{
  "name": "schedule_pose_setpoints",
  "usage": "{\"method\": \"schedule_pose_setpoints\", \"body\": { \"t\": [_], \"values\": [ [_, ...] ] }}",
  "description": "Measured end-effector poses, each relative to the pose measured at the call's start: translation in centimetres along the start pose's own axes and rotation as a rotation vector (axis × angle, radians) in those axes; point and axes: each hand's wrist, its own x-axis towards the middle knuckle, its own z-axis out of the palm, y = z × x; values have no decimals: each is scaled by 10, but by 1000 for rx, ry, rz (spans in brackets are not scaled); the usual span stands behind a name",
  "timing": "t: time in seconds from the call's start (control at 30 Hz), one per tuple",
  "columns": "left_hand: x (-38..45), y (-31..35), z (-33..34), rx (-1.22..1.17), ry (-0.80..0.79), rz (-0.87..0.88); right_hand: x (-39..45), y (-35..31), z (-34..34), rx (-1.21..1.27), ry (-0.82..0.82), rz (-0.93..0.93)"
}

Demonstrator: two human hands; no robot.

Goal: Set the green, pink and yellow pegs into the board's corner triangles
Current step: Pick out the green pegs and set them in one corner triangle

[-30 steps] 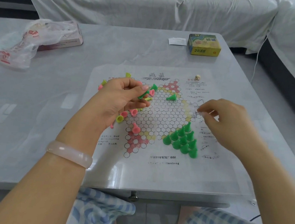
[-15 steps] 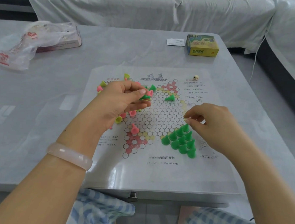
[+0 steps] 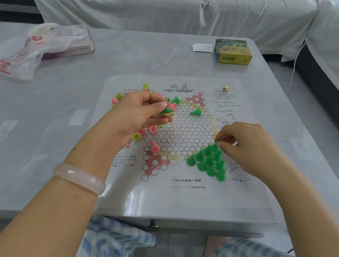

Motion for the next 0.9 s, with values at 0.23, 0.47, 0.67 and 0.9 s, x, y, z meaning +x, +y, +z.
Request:
{"method": "schedule_pose_setpoints", "body": {
  "t": [0.23, 0.47, 0.67, 0.9],
  "values": [
    [0, 1, -1, 2, -9, 5, -1, -1, -1, -1, -7, 19],
    [-1, 0, -1, 5, -15, 8, -3, -1, -3, 3, -31, 40],
    [-4, -2, 9, 92, -93, -3, -2, -7, -2, 81, 176, -24],
    [-11, -6, 27, 112, -191, -25, 0, -33, 4, 344, 259, -197]
  ]
}}
